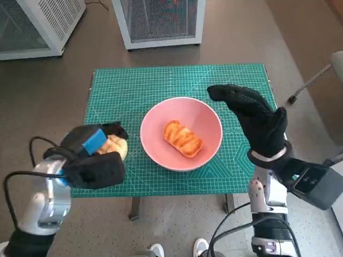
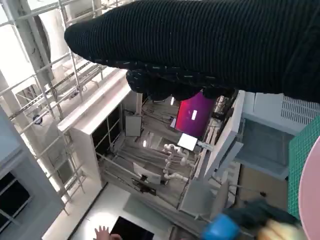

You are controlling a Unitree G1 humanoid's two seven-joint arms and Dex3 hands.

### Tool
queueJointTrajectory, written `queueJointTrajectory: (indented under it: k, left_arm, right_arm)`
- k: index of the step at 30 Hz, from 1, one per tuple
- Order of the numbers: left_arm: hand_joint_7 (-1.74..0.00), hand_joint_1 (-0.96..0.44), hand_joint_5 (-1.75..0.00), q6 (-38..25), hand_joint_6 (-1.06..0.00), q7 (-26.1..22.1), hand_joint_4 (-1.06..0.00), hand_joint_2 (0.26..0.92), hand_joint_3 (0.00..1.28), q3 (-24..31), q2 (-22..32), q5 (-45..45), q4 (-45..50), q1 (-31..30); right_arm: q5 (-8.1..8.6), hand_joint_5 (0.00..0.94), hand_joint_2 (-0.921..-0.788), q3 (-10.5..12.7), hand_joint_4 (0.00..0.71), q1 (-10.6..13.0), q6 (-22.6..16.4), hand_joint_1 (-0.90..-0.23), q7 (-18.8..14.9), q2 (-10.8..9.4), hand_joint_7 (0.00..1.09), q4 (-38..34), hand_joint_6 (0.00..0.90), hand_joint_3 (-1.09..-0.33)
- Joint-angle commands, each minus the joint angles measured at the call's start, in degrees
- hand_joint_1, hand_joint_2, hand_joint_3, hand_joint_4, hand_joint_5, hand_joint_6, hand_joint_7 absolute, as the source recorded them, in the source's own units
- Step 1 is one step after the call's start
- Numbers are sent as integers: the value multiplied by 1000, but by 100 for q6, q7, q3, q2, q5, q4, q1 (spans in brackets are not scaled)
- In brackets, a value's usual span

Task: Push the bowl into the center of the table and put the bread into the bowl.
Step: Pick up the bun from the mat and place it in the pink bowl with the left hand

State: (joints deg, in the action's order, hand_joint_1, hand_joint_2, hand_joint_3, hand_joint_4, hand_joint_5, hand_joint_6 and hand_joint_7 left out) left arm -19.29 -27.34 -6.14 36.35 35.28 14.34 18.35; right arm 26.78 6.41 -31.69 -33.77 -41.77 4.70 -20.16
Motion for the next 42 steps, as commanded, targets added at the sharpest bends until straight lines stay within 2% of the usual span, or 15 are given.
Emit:
queueJointTrajectory:
  k: [1, 7, 15, 21, 32, 37, 40, 41, 42]
  left_arm:
    - [-1134, 4, -1070, -58, -665, -84, -778, 880, 87, 245, -2, -152, 726, 28]
    - [-1123, 4, -1050, -53, -672, -78, -798, 880, 75, 216, -118, -121, 1219, 304]
    - [-1123, 3, -1045, 236, -664, -25, -809, 881, 72, -216, -325, 4, 1292, 856]
    - [-1137, 2, -1032, 622, -661, -12, -811, 883, 69, -566, -552, -31, 875, 1309]
    - [-1139, 1, -1058, 1603, -636, 406, -805, 896, 58, -1109, -1039, -19, -680, 1958]
    - [-1170, 1, -1169, 1664, -568, 405, -735, 916, 83, -1191, -1259, -109, -1168, 2033]
    - [-1285, 0, -1288, 1436, -441, 231, -629, 919, 181, -1247, -1352, -80, -1325, 2050]
    - [-1189, -24, -1167, 1352, -406, 175, -563, 905, 185, -1266, -1373, -57, -1356, 2059]
    - [-975, -62, -898, 1254, -395, 112, -514, 895, 167, -1286, -1394, -37, -1386, 2057]
  right_arm:
    - [-16, 5, -921, 15, 301, 80, 4, -596, -34, -23, 671, -106, -1, -635]
    - [19, 5, -921, 11, 301, 73, 31, -604, -55, -48, 670, -128, -1, -635]
    - [46, 4, -921, 14, 299, 84, 83, -617, -77, -58, 676, -100, -1, -634]
    - [52, 4, -921, 33, 299, 81, 78, -617, -96, -52, 681, -129, -1, -633]
    - [98, 5, -921, 78, 301, 170, 35, -604, -154, -33, 684, -75, -1, -631]
    - [69, 7, -921, 104, 303, 191, -49, -600, -147, -29, 687, -78, -1, -629]
    - [64, 8, -921, 122, 304, 201, -101, -599, -149, -20, 690, -92, -1, -627]
    - [65, 8, -921, 126, 305, 202, -114, -599, -152, -17, 690, -96, -1, -627]
    - [62, 8, -921, 132, 305, 204, -134, -598, -152, -13, 691, -101, -1, -627]
